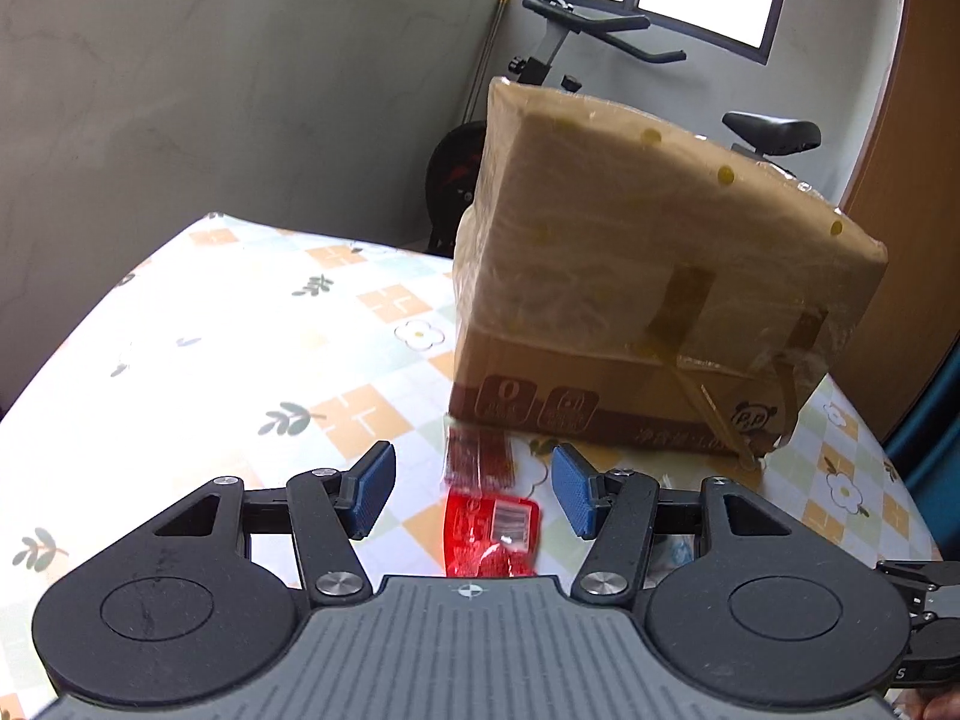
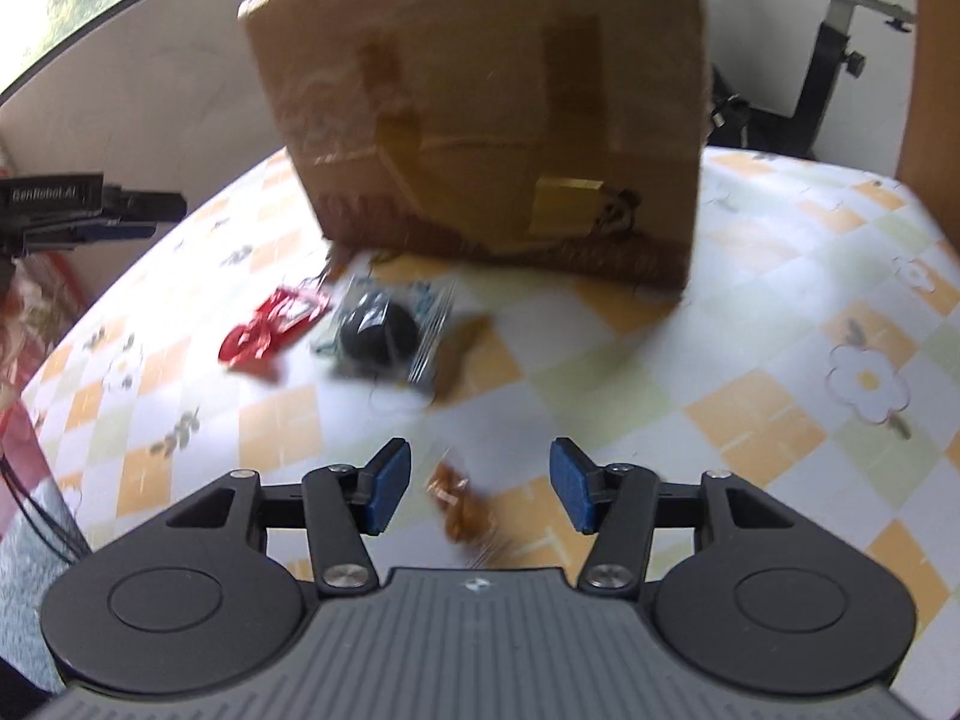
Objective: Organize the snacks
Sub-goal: 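Move both open tools back toward the remaining snacks beside the box, then grasp the red candy packet with the left tool while the right tool grasps the clear brown-snack packet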
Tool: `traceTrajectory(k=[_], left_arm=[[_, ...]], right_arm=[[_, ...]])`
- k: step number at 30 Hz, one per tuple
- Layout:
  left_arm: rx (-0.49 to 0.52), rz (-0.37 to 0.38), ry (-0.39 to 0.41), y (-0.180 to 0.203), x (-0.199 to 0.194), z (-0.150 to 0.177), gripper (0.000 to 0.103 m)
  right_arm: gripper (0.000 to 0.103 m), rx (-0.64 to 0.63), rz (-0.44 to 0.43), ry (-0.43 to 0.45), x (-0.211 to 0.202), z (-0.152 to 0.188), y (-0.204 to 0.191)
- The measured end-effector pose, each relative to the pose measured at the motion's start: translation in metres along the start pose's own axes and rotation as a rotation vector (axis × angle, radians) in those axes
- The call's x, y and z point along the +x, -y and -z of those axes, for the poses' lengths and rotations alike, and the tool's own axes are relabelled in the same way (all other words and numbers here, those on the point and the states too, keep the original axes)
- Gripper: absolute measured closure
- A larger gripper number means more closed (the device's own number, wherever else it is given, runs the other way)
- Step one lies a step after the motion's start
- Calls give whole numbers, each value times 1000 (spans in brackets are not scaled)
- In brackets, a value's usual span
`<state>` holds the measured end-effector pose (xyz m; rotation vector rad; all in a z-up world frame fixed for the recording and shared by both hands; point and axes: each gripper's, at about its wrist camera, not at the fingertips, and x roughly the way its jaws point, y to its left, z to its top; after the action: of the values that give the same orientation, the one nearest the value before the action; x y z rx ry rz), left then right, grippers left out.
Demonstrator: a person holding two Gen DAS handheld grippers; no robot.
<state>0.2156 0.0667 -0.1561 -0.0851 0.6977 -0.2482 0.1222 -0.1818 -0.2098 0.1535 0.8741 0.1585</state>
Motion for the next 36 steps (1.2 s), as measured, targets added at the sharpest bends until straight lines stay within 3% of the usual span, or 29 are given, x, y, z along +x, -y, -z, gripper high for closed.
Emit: traceTrajectory(k=[4,7,9,20,28,36], left_arm=[[-8,-8,-21,-4,2,11,43],[-9,-14,-36,-5,4,17,43],[-7,-17,-45,-5,7,20,43],[45,3,-105,7,37,36,41],[124,-2,-147,22,65,46,38],[132,-40,-155,26,84,50,37]], right_arm=[[56,-53,-6,-39,9,4,-5],[74,-73,8,-32,11,4,-3],[78,-64,6,-24,13,0,2],[79,-28,86,94,36,-31,28],[79,30,107,166,43,-21,39],[78,46,98,188,42,-19,39]])
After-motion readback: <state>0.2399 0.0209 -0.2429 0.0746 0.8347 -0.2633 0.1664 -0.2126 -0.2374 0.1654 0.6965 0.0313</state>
